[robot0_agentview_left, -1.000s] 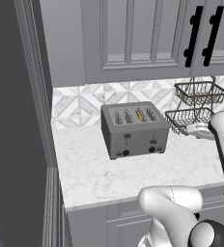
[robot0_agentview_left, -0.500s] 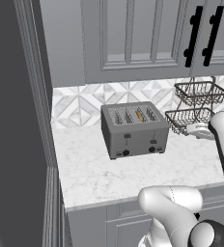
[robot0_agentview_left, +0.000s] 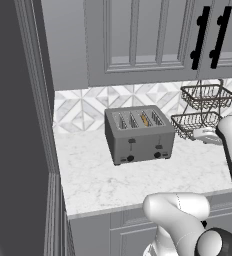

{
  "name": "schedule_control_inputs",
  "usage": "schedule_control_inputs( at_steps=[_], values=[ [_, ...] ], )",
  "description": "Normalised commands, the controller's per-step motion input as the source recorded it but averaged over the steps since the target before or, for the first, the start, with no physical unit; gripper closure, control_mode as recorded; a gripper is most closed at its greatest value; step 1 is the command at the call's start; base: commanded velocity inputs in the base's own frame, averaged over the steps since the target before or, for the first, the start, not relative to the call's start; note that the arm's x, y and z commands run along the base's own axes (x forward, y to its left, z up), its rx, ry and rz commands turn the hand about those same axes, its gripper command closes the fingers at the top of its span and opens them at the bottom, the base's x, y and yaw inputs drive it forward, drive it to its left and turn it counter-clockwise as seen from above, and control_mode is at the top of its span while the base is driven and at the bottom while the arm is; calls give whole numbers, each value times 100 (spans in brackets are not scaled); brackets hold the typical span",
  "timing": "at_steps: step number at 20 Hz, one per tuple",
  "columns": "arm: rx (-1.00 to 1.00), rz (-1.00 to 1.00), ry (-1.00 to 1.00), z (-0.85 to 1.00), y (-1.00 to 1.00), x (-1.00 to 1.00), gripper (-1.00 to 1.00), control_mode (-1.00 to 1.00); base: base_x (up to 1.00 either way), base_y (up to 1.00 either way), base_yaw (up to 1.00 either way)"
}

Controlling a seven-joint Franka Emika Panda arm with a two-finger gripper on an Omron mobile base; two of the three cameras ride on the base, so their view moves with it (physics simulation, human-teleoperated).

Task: Start the toaster. Once the lever pops up, take the bread to the plate on the dining counter.

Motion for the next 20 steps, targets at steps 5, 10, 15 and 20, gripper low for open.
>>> schedule_control_inputs(
  at_steps=[5, 10, 15, 20],
  values=[
    [0, 0, 0, 0, 0, 0, -100, -100, 0, 0, 0],
    [0, 0, 0, 0, 0, 0, -100, -100, 0, 0, 0],
    [0, 0, 0, 0, 0, 0, -100, -100, 0, 0, 0],
    [0, 0, 0, 0, 0, 0, -100, -100, 0, 0, 0]
  ],
)
